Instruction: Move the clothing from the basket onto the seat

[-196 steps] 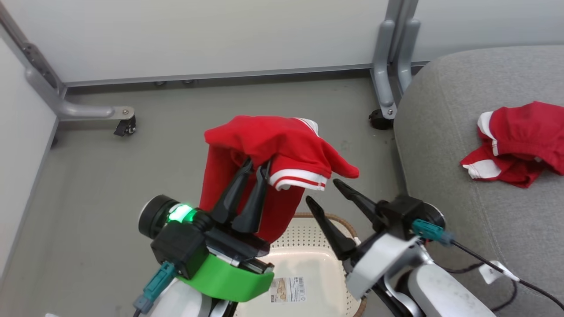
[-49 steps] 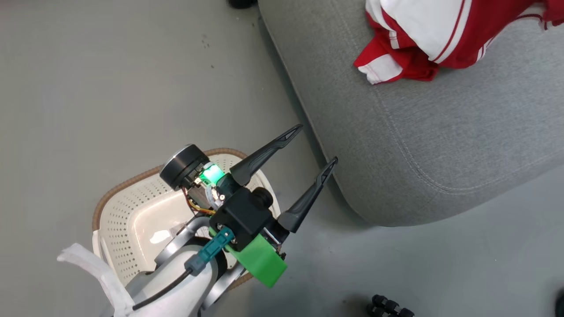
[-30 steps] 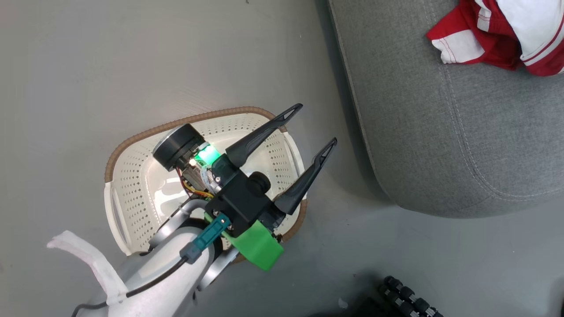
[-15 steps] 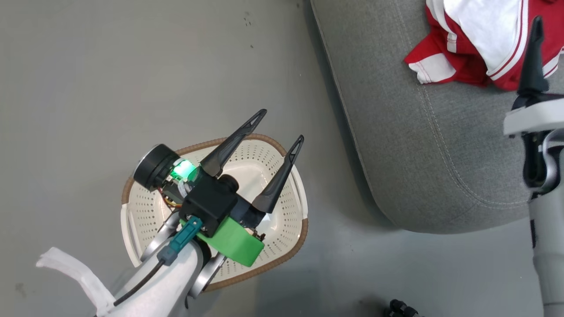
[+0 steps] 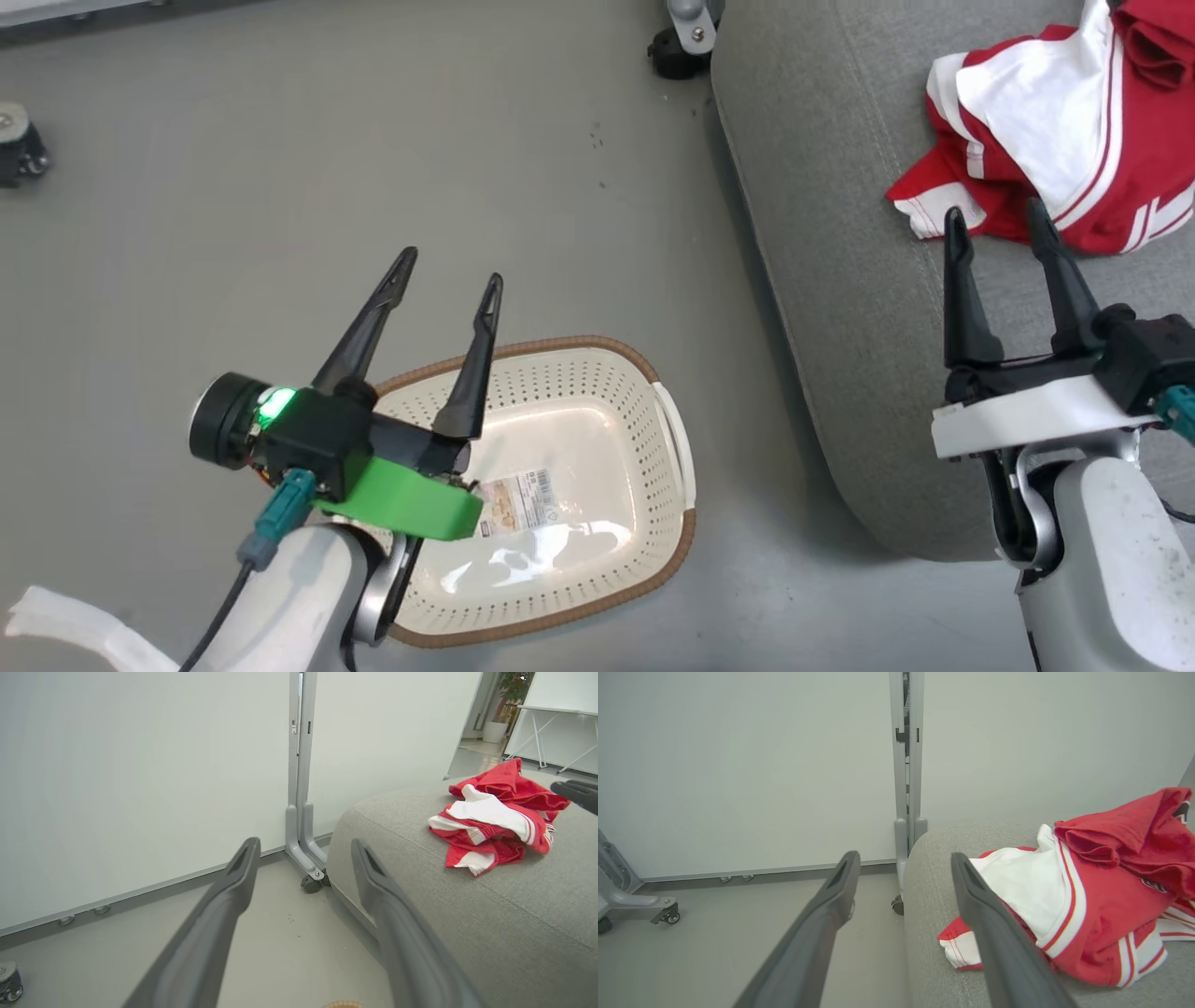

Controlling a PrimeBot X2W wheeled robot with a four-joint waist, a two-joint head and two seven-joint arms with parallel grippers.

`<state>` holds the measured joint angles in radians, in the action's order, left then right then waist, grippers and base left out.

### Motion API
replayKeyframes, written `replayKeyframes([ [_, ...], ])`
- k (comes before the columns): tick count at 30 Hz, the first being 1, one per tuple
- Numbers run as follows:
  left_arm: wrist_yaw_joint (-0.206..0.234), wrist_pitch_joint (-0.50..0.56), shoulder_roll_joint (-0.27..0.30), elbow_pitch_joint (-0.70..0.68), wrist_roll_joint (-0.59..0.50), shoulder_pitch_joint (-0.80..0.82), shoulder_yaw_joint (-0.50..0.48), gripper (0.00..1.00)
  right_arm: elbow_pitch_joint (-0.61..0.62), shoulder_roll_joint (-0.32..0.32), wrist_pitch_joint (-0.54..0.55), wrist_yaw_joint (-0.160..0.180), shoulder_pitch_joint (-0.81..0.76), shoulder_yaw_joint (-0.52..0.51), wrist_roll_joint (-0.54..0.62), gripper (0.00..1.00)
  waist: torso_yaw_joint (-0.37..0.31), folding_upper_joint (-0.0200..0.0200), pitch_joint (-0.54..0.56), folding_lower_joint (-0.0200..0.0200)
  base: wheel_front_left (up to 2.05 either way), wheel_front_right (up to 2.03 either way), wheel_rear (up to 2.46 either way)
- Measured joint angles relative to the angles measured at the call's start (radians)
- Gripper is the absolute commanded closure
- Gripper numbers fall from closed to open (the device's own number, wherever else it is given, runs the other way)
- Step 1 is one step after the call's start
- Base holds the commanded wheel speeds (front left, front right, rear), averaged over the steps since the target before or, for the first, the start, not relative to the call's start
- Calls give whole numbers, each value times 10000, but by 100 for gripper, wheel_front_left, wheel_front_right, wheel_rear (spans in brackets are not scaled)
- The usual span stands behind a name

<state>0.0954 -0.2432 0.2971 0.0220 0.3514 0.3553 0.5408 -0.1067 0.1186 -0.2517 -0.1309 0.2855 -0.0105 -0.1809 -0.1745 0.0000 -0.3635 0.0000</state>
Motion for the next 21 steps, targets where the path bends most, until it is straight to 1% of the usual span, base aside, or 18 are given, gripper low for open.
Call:
replayKeyframes([
  [6, 500, -146, -117, 376, 305, -609, -846, 0, 846, -111, 487, 0, -807, 81, 240, 0, 550, 0, 500, 0, 0, 0, 0],
  [12, 811, -188, -274, 504, 531, -1319, -1774, 0, 1475, -314, 932, 0, -1588, 67, 472, 0, 1086, 0, 1033, 0, 0, 0, 0],
  [16, 849, -194, -299, 571, 512, -1973, -2247, 0, 1695, -443, 1151, 0, -2137, 33, 529, 0, 1382, 0, 1461, 0, 0, 0, 0],
  [21, 658, -194, -290, 813, 384, -2660, -2581, 0, 1793, -537, 1386, 0, -2733, 23, 525, 0, 1622, 0, 2051, 0, 0, 0, 0],
])
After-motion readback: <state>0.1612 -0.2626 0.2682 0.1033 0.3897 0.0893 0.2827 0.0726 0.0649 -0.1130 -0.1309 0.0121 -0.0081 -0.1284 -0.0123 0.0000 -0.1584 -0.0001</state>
